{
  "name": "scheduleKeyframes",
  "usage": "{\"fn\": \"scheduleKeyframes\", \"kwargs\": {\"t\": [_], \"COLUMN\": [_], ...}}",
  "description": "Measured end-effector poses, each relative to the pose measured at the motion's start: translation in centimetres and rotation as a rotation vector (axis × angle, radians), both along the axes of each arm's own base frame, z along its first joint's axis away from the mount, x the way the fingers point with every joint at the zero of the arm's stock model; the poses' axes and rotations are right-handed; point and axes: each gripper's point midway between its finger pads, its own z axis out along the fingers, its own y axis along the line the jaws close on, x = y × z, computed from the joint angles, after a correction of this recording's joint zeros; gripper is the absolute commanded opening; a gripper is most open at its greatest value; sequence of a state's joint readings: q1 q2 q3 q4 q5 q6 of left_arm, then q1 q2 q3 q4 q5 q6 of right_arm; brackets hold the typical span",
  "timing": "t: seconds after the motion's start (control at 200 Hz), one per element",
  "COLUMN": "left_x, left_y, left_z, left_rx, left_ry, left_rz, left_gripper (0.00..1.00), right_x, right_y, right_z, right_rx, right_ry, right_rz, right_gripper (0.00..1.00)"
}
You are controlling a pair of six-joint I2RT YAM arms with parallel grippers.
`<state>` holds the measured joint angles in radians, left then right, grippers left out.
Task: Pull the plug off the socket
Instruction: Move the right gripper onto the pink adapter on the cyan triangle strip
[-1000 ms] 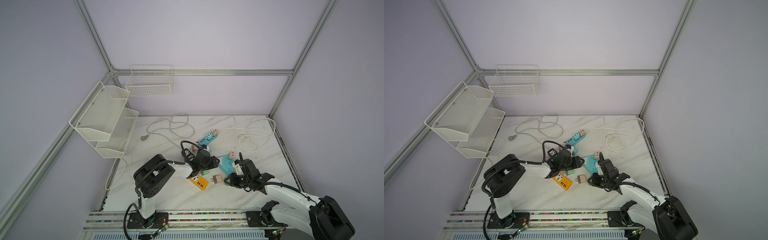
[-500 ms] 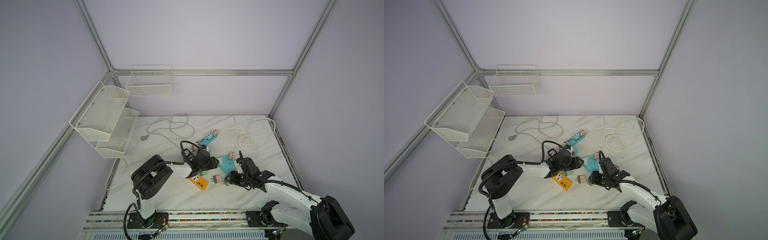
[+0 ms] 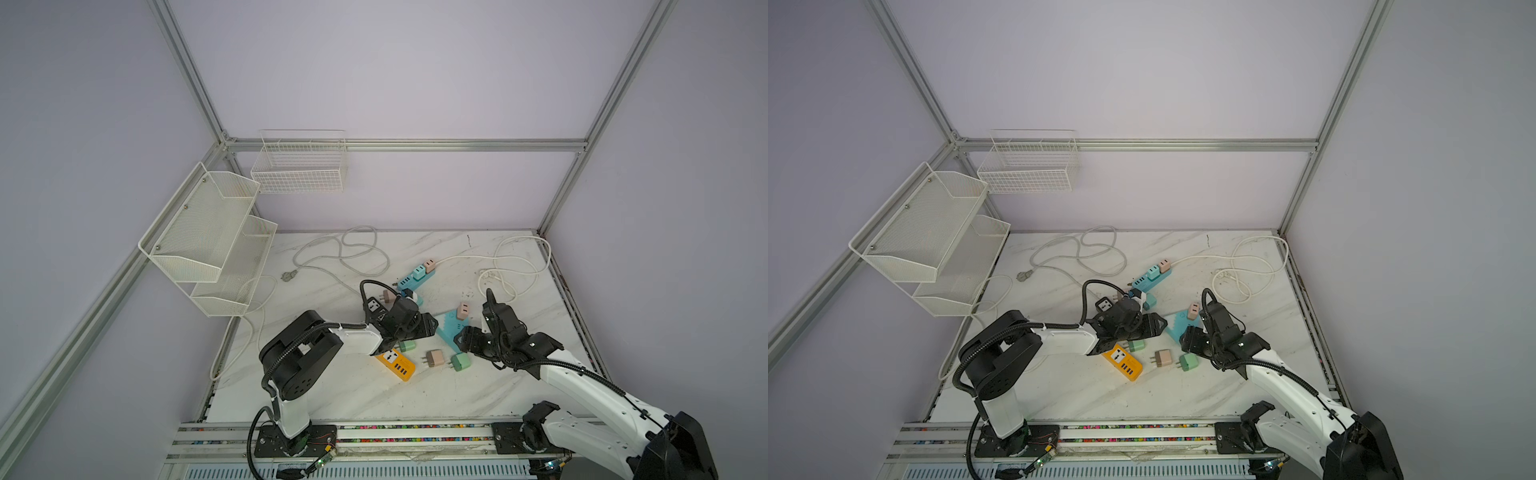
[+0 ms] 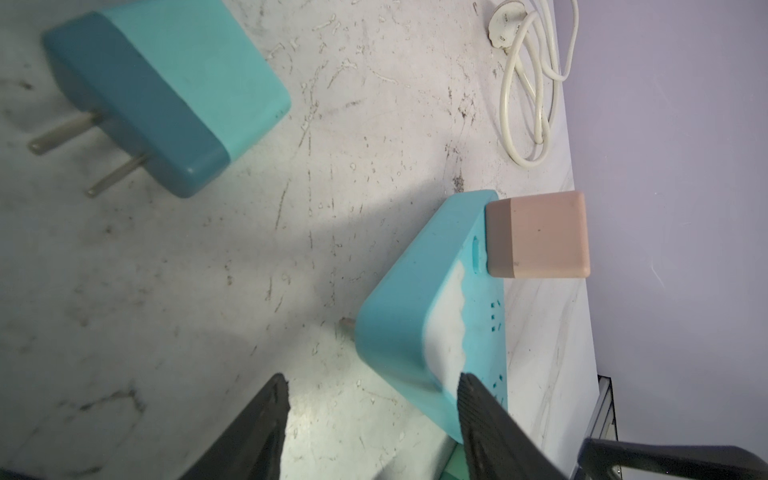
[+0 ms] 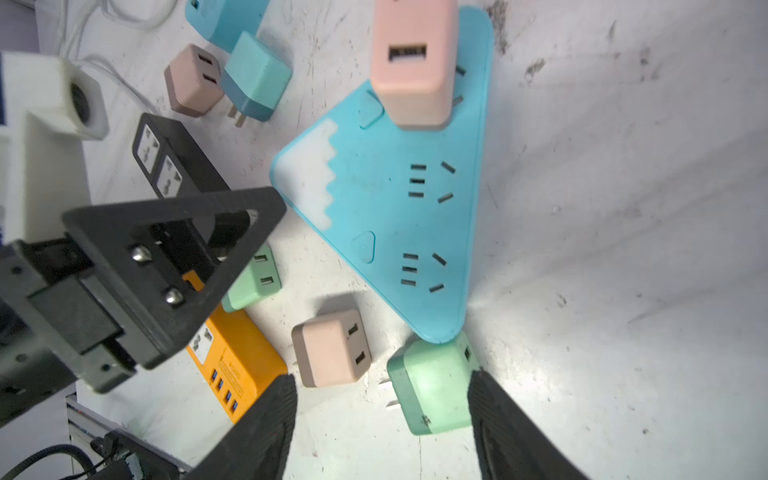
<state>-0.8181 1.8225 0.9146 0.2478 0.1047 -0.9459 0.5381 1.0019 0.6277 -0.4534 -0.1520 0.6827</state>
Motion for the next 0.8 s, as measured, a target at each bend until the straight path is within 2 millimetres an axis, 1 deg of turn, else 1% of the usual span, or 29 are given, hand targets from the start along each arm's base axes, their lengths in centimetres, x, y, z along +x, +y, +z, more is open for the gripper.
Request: {"fn": "scheduleKeyframes", "kwargs": {"t": [0.11, 0.165, 0.28, 0.345, 0.44, 0.53, 0.615, 0.725, 0.8], "left_x": [0.3, 0.5, 0.8, 0.9, 1.1, 1.1, 1.2, 1.1, 1.2], "left_y": [-0.7, -1.0, -1.5, -1.8, -2.0, -2.2, -2.5, -2.6, -2.6], "left_z": [0.2, 0.2, -0.2, -0.4, -0.7, -1.1, -1.0, -0.9, -0.8], "left_rx": [-0.009, -0.013, -0.012, -0.012, -0.010, -0.010, -0.026, -0.030, -0.033], "left_ry": [-0.002, -0.002, 0.001, 0.005, 0.008, 0.015, 0.011, 0.010, 0.008], "left_rz": [-0.013, -0.021, -0.035, -0.042, -0.047, -0.052, -0.063, -0.066, -0.066], "left_gripper": [0.66, 0.64, 0.64, 0.64, 0.63, 0.57, 0.55, 0.51, 0.48], "right_x": [1.3, 2.1, 4.0, 4.9, 5.9, 6.8, 7.6, 8.6, 9.4], "right_y": [-0.2, -0.5, -1.3, -1.9, -2.9, -3.4, -3.5, -3.1, -2.9], "right_z": [1.6, 2.3, 3.2, 3.0, 2.2, 1.5, 1.0, 0.5, 0.2], "right_rx": [-0.010, -0.017, -0.045, -0.072, -0.112, -0.144, -0.164, -0.177, -0.181], "right_ry": [-0.045, -0.065, -0.089, -0.087, -0.074, -0.066, -0.062, -0.062, -0.066], "right_rz": [-0.029, -0.051, -0.094, -0.114, -0.132, -0.138, -0.133, -0.116, -0.110], "right_gripper": [0.75, 0.76, 0.76, 0.76, 0.74, 0.72, 0.70, 0.67, 0.63]}}
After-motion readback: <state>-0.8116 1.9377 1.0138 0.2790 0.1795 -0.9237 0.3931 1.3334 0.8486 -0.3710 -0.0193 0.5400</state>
